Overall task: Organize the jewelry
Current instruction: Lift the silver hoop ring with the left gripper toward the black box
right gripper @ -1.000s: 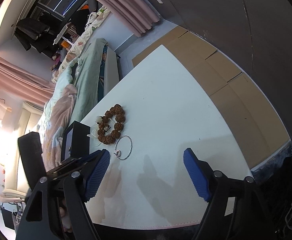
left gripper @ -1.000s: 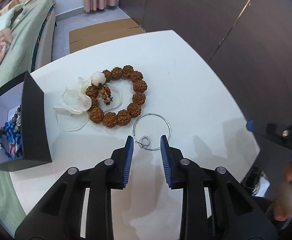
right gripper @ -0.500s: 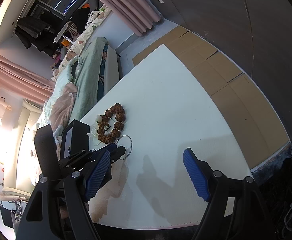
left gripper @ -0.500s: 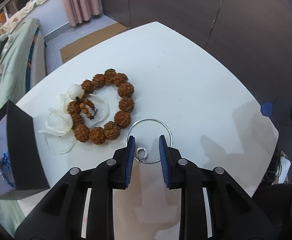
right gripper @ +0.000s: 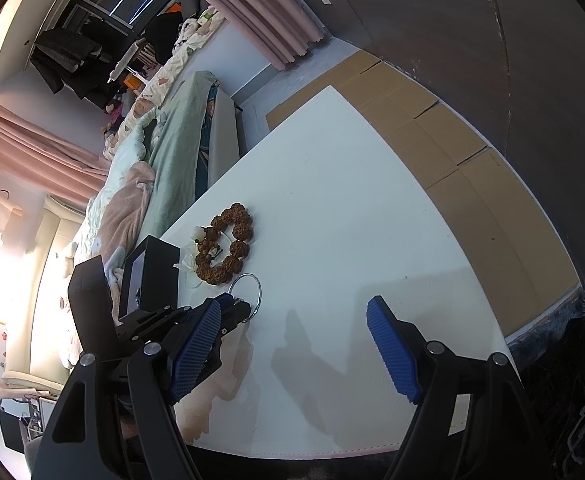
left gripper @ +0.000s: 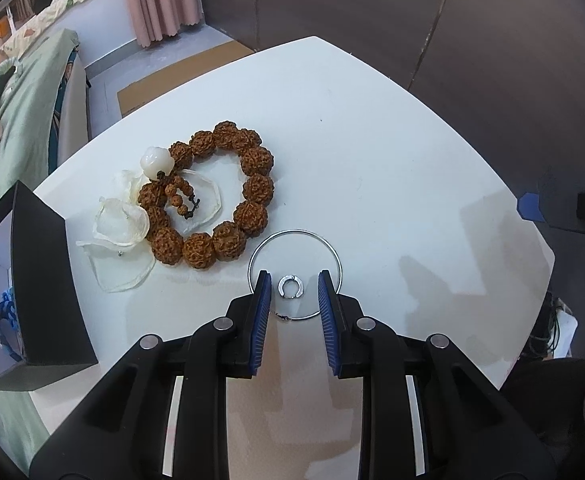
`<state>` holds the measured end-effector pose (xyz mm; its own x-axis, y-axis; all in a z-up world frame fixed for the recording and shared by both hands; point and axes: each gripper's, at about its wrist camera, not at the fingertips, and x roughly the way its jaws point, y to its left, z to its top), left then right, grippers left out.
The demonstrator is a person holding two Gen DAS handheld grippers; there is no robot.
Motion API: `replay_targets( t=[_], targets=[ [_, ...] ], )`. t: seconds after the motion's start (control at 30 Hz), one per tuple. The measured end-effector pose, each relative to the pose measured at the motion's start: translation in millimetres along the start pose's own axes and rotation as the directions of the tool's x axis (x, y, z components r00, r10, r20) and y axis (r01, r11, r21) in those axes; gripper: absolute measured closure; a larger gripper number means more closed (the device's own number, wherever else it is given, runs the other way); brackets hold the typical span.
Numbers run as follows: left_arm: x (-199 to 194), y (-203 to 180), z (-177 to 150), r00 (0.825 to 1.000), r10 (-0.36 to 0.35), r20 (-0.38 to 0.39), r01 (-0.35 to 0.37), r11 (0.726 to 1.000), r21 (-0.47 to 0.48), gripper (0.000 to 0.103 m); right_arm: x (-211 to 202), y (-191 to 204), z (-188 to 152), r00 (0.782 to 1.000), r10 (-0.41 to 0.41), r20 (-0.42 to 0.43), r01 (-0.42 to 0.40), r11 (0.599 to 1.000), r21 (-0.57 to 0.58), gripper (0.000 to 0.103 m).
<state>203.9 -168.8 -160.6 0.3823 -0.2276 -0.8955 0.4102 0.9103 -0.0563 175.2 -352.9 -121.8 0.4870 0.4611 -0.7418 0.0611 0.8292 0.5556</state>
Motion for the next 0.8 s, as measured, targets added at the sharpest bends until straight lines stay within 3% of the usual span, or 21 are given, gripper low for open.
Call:
replay_targets(
  t=[0.13, 0.5, 0.8],
  targets=[
    [1.7, -1.0, 1.8, 0.999, 0.045, -0.015, -0.044, 0.999, 0.016, 0.090, 0.9, 0.0, 1.0, 1.000, 0.003, 0.000, -0.003, 1.000, -0.005, 0.031],
    [-19.3, 17.7, 6.1, 1.000, 0.020, 0.017, -0.019, 0.998, -0.052, 0.090, 20.7, 4.2, 0.1, 0.998, -0.042, -0.047, 0.041, 0.999, -0.027, 0.039],
    [-50.3, 47.1, 3.9, 0.997, 0.041, 0.063, -0.033, 0.992, -0.119, 0.090, 48.7, 39.0, 8.1, 0.993, -0.081, -0.086, 0.070, 0.990, -0.120, 0.047]
  ],
)
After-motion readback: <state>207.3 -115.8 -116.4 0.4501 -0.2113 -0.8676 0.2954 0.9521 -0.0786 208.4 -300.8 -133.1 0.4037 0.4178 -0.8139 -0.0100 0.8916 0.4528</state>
